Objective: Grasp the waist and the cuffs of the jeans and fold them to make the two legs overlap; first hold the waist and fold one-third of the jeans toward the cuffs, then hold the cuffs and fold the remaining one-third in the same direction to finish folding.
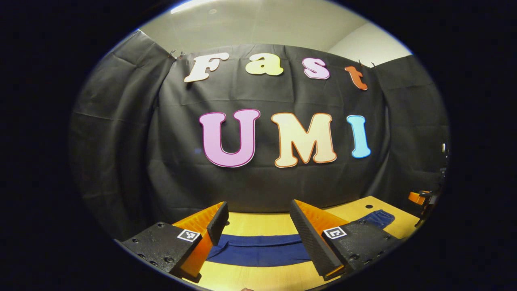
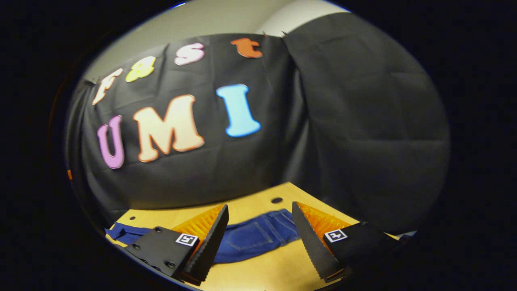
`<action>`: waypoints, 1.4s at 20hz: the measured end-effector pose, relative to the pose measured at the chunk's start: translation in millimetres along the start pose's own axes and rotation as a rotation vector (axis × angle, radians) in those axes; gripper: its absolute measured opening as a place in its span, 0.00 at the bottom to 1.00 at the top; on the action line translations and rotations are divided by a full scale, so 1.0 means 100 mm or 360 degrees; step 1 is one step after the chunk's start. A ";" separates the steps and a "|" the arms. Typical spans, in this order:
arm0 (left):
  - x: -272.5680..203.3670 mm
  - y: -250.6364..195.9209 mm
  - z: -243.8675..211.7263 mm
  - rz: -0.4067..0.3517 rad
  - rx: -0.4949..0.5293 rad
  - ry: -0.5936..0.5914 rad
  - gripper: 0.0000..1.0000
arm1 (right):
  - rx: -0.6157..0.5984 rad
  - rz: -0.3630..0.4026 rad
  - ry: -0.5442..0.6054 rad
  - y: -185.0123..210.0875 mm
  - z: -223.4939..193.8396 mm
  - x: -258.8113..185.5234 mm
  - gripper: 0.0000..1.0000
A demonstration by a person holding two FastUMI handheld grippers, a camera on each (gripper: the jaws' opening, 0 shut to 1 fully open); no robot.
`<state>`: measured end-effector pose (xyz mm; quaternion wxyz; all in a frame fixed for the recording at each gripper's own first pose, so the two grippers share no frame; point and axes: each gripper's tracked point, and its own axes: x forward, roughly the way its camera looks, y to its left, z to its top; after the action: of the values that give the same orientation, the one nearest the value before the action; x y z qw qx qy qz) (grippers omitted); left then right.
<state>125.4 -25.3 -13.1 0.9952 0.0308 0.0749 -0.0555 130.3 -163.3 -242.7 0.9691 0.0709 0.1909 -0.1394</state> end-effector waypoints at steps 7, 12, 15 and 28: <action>0.37 -0.03 -0.29 0.0070 0.0040 0.0159 1.00 | 0.0141 -0.0214 0.0364 -0.58 -0.93 0.88 0.98; 0.60 -0.20 -0.46 0.0075 0.0092 0.0247 0.95 | 0.0261 -0.0296 0.0594 -0.75 -1.43 1.41 0.94; 0.70 -0.28 -0.48 0.0093 0.0136 0.0291 1.00 | 0.0296 -0.0275 0.0682 -0.80 -1.59 1.53 0.87; 0.75 -0.09 -0.69 0.0042 -0.0030 0.0326 0.95 | 0.0105 0.0078 0.0362 0.26 -0.51 1.15 0.06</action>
<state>188.3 -37.2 -93.2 0.9832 0.0280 0.1763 -0.0382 221.9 -156.9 -331.9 0.9415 0.1227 0.2930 -0.1129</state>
